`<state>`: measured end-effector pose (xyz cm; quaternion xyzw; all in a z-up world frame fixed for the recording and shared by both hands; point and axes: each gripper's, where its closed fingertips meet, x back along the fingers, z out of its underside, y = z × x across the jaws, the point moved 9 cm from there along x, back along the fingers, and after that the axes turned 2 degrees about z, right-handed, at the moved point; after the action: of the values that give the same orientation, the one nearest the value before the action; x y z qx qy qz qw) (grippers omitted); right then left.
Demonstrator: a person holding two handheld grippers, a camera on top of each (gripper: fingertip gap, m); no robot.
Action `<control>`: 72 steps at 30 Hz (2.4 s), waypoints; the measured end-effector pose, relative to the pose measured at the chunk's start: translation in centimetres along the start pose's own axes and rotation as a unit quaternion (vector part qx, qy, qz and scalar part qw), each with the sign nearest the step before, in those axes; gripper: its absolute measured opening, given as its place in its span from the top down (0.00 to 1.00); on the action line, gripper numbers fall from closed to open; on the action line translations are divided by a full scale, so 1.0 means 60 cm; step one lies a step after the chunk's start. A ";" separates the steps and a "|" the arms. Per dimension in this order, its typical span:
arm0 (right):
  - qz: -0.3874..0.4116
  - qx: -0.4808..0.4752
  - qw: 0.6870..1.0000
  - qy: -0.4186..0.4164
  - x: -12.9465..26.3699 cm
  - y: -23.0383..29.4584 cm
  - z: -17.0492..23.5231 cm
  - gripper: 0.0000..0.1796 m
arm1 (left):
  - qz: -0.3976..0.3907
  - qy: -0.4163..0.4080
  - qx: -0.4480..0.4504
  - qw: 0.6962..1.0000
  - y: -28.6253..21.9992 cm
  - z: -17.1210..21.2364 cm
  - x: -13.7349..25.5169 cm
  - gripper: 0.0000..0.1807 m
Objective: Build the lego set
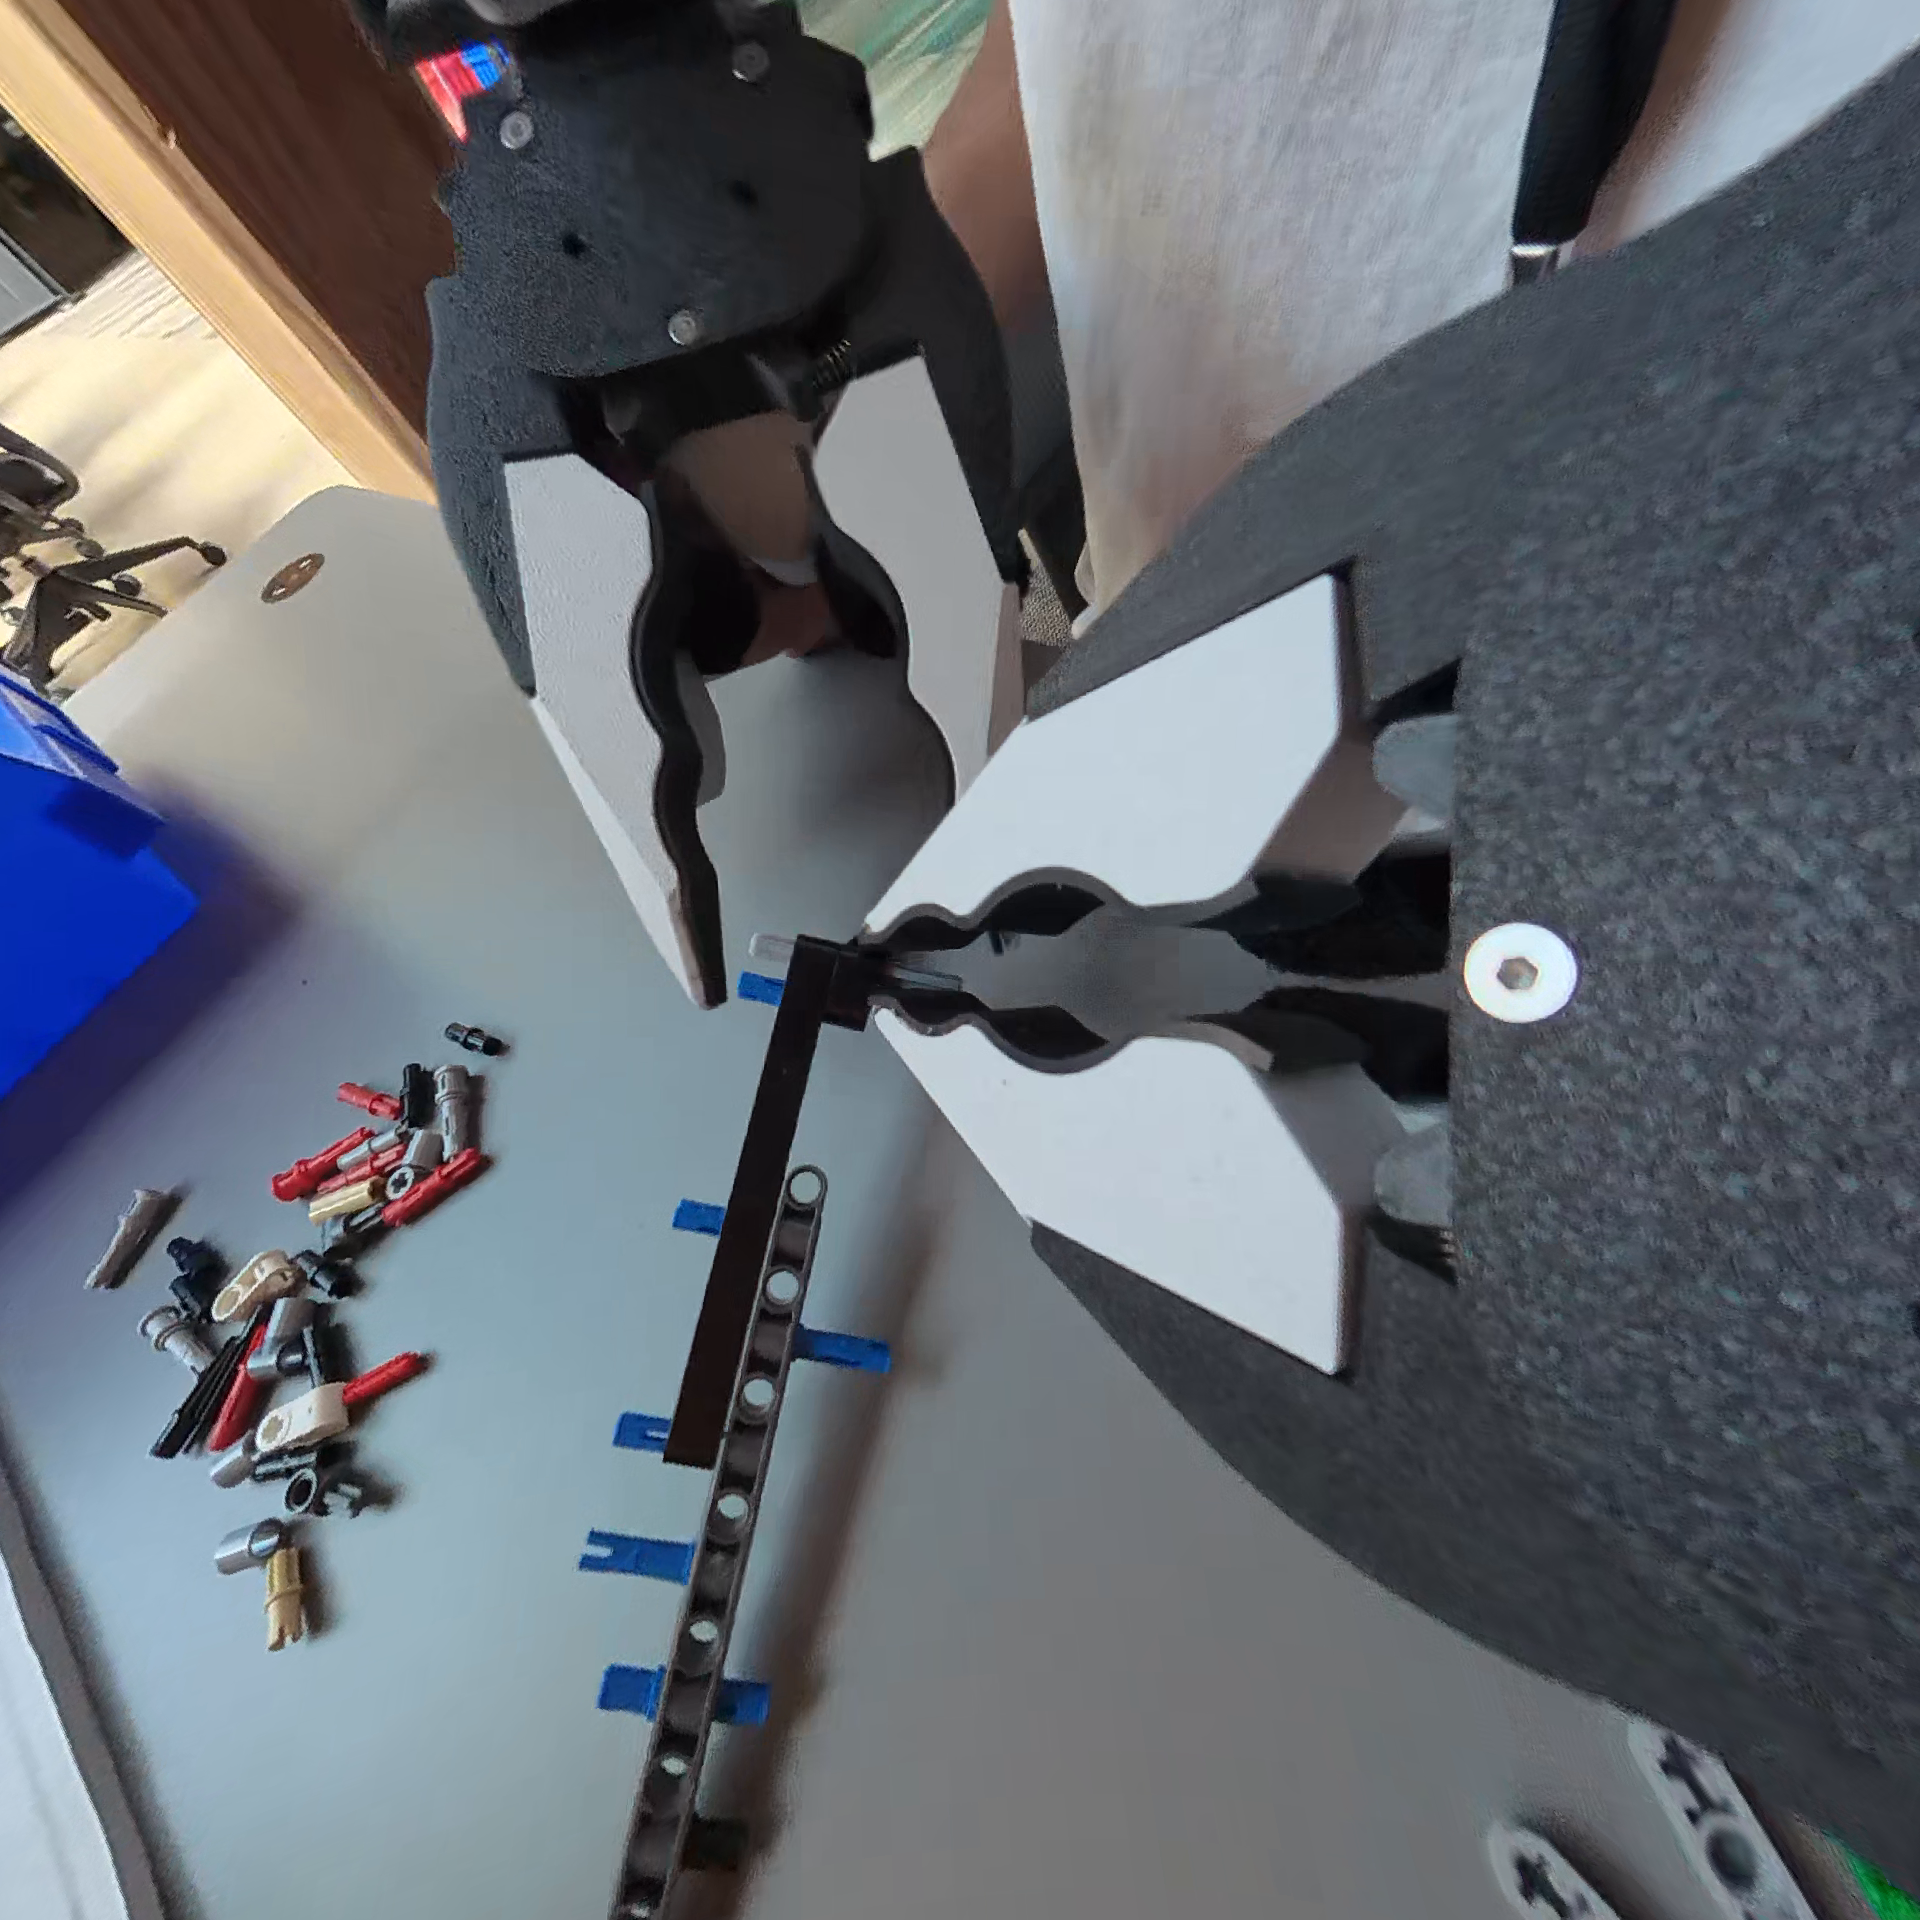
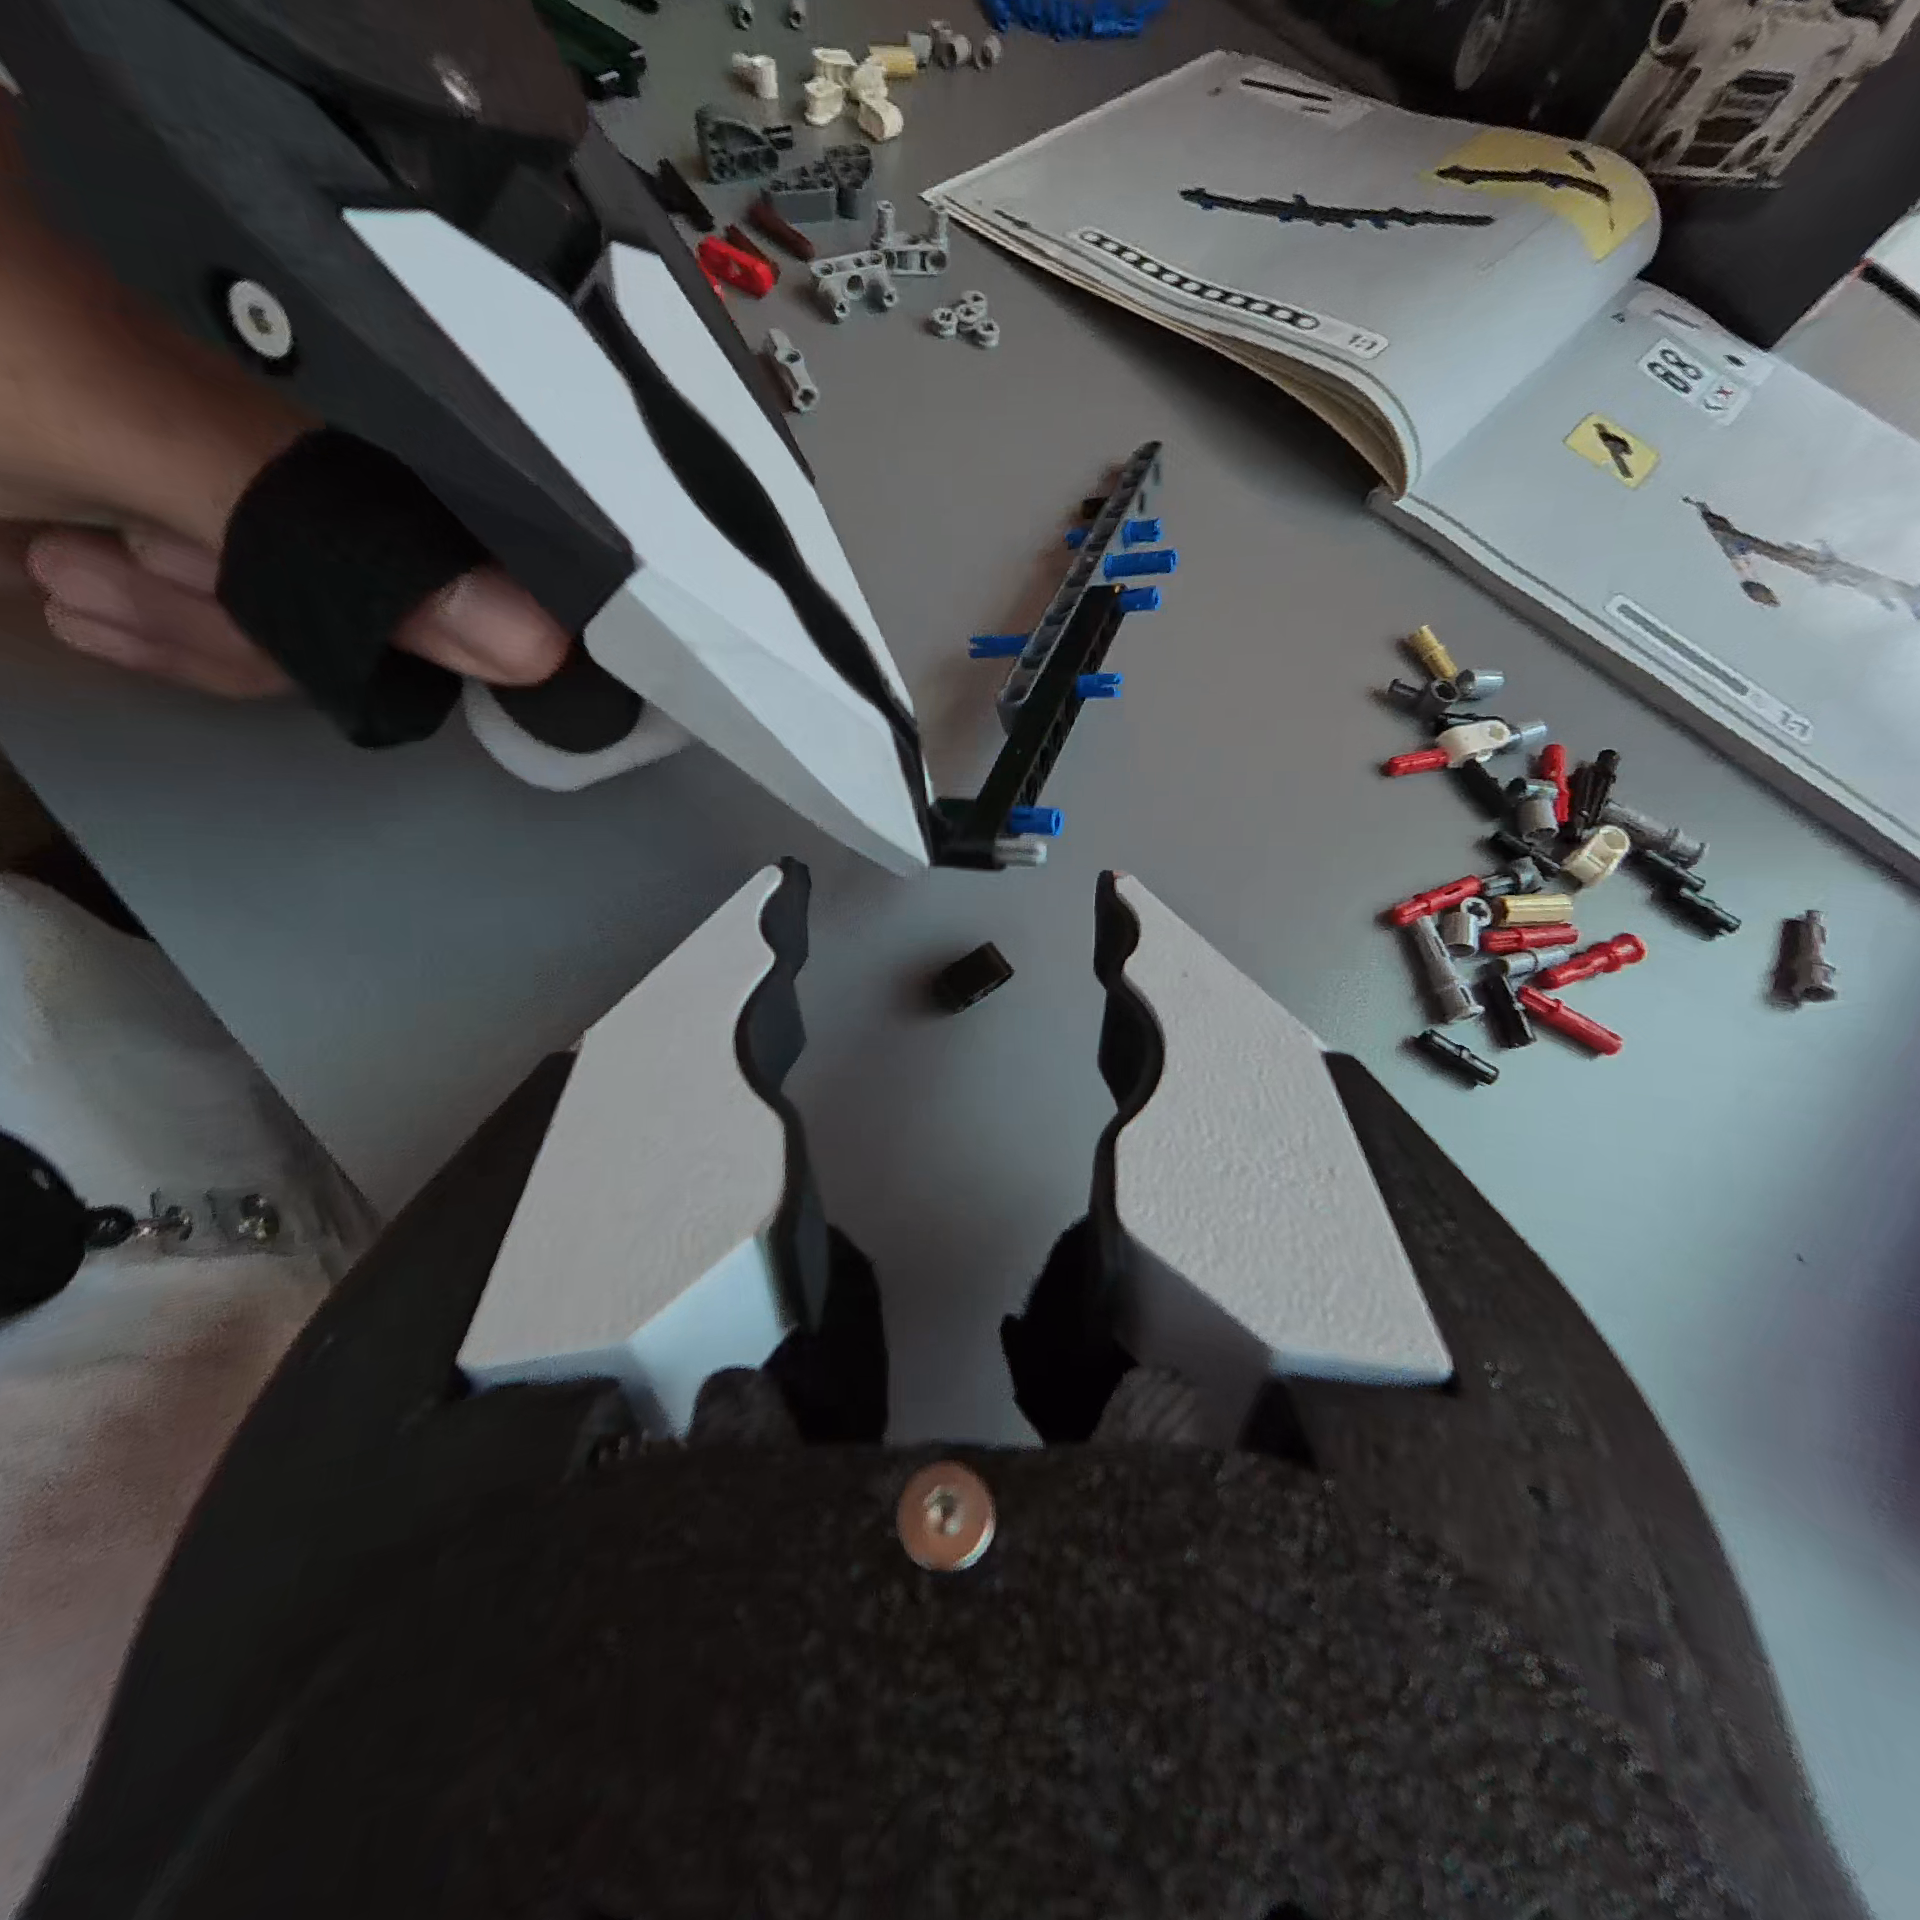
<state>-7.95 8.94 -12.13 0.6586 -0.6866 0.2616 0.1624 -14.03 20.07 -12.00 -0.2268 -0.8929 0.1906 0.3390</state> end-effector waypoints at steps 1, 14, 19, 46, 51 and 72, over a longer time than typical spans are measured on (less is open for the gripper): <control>0.018 -0.002 1.000 0.000 -0.001 0.005 -0.003 0.69 | 0.000 0.003 0.002 1.000 -0.006 0.000 -0.006 0.97; -0.029 0.014 0.999 0.040 -0.006 0.003 0.008 0.76 | 0.018 0.070 -0.152 0.986 0.002 -0.019 0.025 0.84; -0.084 0.016 0.996 0.028 0.003 -0.012 0.015 0.76 | -0.024 0.134 -0.432 0.891 0.000 -0.036 0.025 0.79; -0.062 0.075 0.995 0.013 0.021 -0.012 0.028 0.77 | 0.096 0.254 -0.527 0.805 0.005 -0.047 -0.050 0.96; -0.074 0.078 0.994 0.016 0.019 -0.014 0.029 0.77 | 0.108 0.264 -0.547 0.787 0.004 -0.050 -0.052 0.96; -0.085 0.089 0.992 0.015 0.018 -0.014 0.029 0.78 | 0.068 0.287 -0.605 0.739 -0.013 -0.046 -0.050 0.96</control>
<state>-6.97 7.07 -12.84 0.7221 -0.5998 0.3171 0.1351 -10.33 18.34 -11.24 -0.4883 -0.6630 -0.4415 0.3565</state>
